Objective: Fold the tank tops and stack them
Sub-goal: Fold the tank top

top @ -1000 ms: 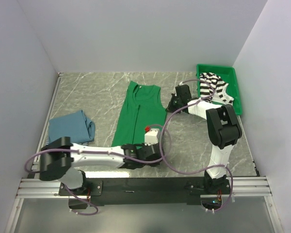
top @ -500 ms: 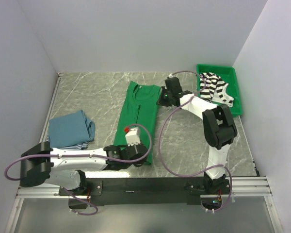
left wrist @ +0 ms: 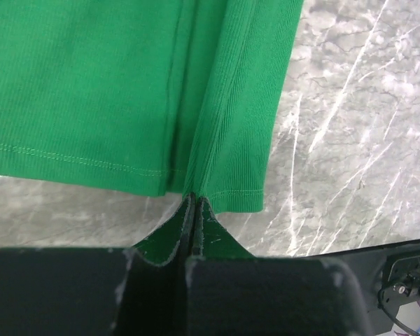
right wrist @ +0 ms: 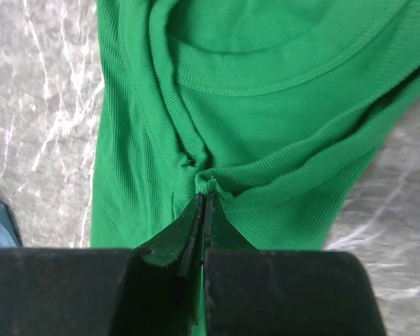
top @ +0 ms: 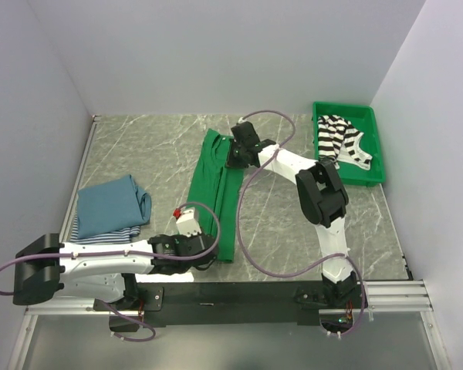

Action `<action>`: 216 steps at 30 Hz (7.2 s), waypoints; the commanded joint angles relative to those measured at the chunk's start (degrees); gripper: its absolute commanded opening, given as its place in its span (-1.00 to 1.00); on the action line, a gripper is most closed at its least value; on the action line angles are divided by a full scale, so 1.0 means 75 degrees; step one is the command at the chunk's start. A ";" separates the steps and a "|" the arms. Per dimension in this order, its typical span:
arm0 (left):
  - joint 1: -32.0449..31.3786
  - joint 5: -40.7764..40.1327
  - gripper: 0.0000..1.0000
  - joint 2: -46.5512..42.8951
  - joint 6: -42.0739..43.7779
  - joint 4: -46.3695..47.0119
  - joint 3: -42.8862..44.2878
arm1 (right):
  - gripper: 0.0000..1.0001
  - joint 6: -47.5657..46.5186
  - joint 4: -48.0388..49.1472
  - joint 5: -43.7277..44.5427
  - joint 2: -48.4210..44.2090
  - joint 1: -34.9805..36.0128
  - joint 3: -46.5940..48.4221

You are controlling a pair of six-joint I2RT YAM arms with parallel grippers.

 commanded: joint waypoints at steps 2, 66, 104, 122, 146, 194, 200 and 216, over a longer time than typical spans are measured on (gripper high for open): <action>0.0008 -0.0029 -0.99 -0.0251 -0.0259 -0.0408 -0.0152 | -1.00 0.0069 -0.0139 0.0446 0.0208 0.0161 0.0572; 0.1989 0.2221 -0.99 0.3206 0.2753 0.2217 0.1348 | -0.06 -0.0119 -0.0092 -0.0350 0.1392 -0.1901 0.2775; 0.1989 0.2561 -0.99 0.2972 0.2871 0.2147 0.0773 | -0.01 0.0479 -0.0151 0.0142 0.1756 -0.1667 0.2213; 0.1989 0.2713 -0.99 0.2738 0.2859 0.2206 0.0551 | -0.50 0.0797 -0.0442 0.0668 0.1709 -0.1491 0.2188; 0.1567 0.3299 -0.99 0.2609 0.2789 0.2604 0.0480 | -0.18 -0.0927 -0.2519 0.3365 0.2201 -0.0753 0.3936; 0.1532 0.3287 -0.99 0.2538 0.2742 0.2639 0.0374 | -0.99 -0.1349 -0.1885 0.3448 0.2118 -0.0565 0.4193; 0.1532 0.3311 -0.99 0.2562 0.2742 0.2674 0.0398 | -0.99 -0.1337 -0.2002 0.3037 0.2481 -0.0554 0.4450; 0.1602 0.3510 -0.99 0.2468 0.2812 0.2592 0.0843 | -0.67 -0.1302 -0.2462 0.1759 0.2742 -0.0835 0.4770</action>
